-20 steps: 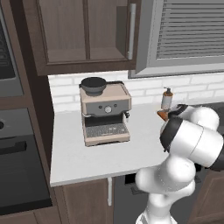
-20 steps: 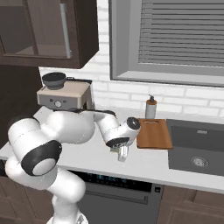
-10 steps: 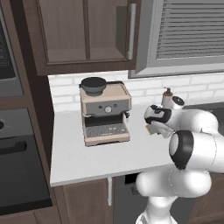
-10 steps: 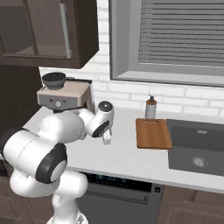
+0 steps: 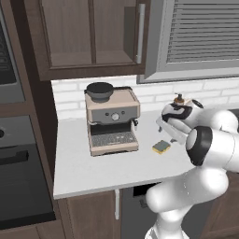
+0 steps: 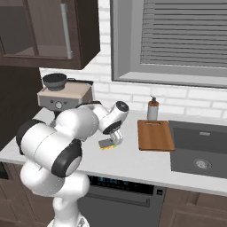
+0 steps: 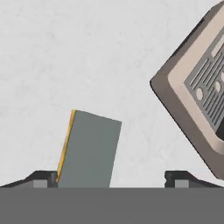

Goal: Pick up the sponge from the counter and clean the cutting board by briefly scrubbing or pressing down on the cutting board. Once finished, release the sponge.

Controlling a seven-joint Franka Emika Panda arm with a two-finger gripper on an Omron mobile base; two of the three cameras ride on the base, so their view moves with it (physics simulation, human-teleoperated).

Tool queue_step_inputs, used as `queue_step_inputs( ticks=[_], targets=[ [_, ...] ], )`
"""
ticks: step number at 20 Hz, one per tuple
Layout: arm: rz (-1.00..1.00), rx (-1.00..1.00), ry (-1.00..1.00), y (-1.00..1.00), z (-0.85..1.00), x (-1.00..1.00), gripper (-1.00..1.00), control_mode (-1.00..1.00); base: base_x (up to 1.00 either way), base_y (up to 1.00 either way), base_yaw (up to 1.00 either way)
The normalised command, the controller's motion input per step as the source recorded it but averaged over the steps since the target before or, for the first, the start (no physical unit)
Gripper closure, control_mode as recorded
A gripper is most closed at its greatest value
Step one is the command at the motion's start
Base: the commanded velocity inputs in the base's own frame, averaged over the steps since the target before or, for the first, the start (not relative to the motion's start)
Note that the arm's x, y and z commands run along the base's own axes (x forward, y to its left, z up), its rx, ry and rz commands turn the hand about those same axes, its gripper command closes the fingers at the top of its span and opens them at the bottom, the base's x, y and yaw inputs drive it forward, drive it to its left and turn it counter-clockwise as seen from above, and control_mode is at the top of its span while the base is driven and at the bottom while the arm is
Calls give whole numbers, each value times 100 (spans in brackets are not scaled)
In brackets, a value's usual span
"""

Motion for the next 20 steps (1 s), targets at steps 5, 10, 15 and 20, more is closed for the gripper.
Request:
queue_step_inputs(
  ticks=[5,10,15,20],
  targets=[
    [34,0,-1,8,23,-8,-100,-100,0,0,0],
    [30,-13,-2,9,96,-36,-100,-100,0,0,0],
    [35,-35,-2,7,86,-94,-100,-100,0,0,0],
    [26,-37,-12,2,48,-100,-100,-100,0,0,0]
  ],
)
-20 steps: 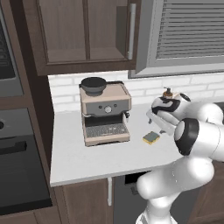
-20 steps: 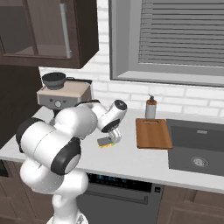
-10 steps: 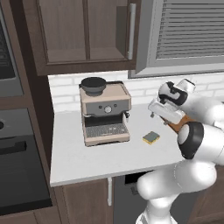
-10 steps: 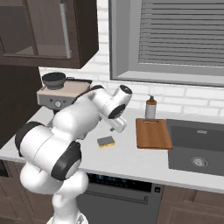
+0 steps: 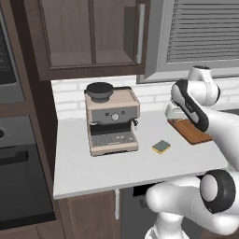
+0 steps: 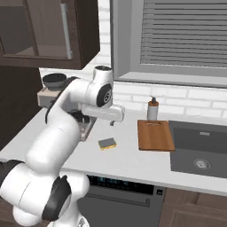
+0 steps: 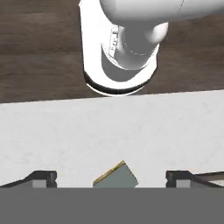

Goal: Pick up the sponge from the counter and clean the cutting board by briefly scrubbing or pressing down on the cutting board. Once finished, release the sponge.

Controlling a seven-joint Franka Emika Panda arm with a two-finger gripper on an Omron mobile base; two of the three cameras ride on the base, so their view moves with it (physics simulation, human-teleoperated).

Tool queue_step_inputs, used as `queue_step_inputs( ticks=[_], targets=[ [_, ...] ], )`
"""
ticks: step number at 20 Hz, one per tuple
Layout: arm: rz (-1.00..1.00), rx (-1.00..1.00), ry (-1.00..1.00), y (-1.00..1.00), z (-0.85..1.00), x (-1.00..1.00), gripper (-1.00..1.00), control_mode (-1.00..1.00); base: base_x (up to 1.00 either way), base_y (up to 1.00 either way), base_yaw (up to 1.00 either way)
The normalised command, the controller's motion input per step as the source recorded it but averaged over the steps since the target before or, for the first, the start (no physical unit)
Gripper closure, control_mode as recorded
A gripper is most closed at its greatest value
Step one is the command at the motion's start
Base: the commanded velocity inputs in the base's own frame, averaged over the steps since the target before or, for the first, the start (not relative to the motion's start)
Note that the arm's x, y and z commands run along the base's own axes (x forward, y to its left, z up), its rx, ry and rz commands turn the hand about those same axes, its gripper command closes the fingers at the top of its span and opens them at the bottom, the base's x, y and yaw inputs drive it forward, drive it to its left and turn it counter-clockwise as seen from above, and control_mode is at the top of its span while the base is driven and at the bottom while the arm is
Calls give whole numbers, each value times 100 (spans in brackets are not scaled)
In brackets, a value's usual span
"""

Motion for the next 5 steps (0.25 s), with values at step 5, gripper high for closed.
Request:
queue_step_inputs(
  ticks=[5],
  targets=[
    [21,-17,-15,11,62,-100,-100,-100,0,0,0]
  ],
)
